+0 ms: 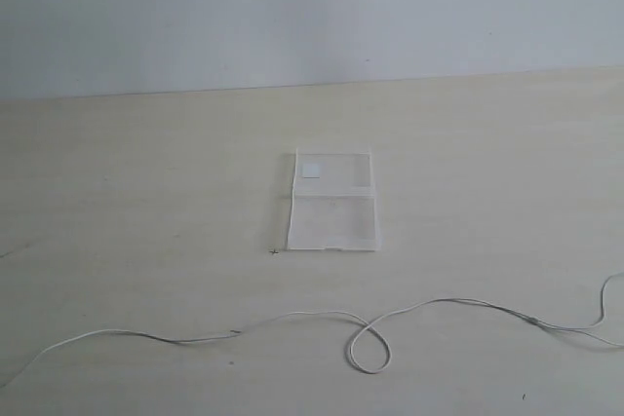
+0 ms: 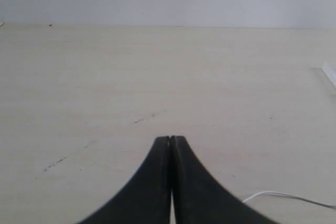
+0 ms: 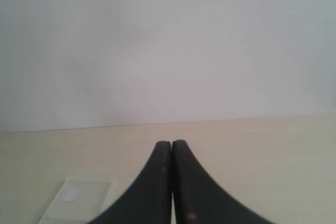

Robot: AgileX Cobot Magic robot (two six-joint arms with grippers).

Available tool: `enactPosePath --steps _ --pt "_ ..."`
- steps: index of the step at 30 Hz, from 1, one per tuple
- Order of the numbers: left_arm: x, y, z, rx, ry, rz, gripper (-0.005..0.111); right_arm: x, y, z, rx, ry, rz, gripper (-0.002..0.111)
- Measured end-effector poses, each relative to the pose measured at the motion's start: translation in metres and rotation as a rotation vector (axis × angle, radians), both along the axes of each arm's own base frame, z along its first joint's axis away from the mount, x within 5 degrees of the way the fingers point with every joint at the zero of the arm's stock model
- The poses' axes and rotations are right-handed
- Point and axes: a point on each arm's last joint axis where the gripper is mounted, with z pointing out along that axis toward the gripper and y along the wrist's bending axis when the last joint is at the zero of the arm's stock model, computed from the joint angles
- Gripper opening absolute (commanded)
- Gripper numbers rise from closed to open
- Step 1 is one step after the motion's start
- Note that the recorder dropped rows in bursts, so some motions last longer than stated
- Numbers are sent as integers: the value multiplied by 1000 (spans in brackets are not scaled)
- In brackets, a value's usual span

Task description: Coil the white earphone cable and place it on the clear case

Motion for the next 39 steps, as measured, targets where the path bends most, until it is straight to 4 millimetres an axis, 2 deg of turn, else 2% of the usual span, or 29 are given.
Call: enactPosePath --steps 5,9,13,16,20,25,29,35,36,39 --pt "0 0 0 0 0 0 0 18 2 -5 35 19 -2 0" --pt "0 0 0 0 0 0 0 30 6 -10 191 59 -12 0" --pt "0 0 0 0 0 0 0 51 10 -25 345 169 -40 0" --pt "0 0 0 0 0 0 0 67 15 -36 336 294 -26 0" --pt "0 0 0 0 0 0 0 89 38 -35 171 425 140 0" --pt "0 0 0 0 0 0 0 116 88 -18 -83 531 503 0" --pt "0 0 0 0 0 0 0 131 125 -20 -256 667 760 0" --pt "0 0 0 0 0 0 0 146 168 -58 -608 955 991 0" --pt "0 0 0 0 0 0 0 148 180 -76 -722 1030 1025 1" --pt "0 0 0 0 0 0 0 150 194 -108 -834 1135 1038 12"
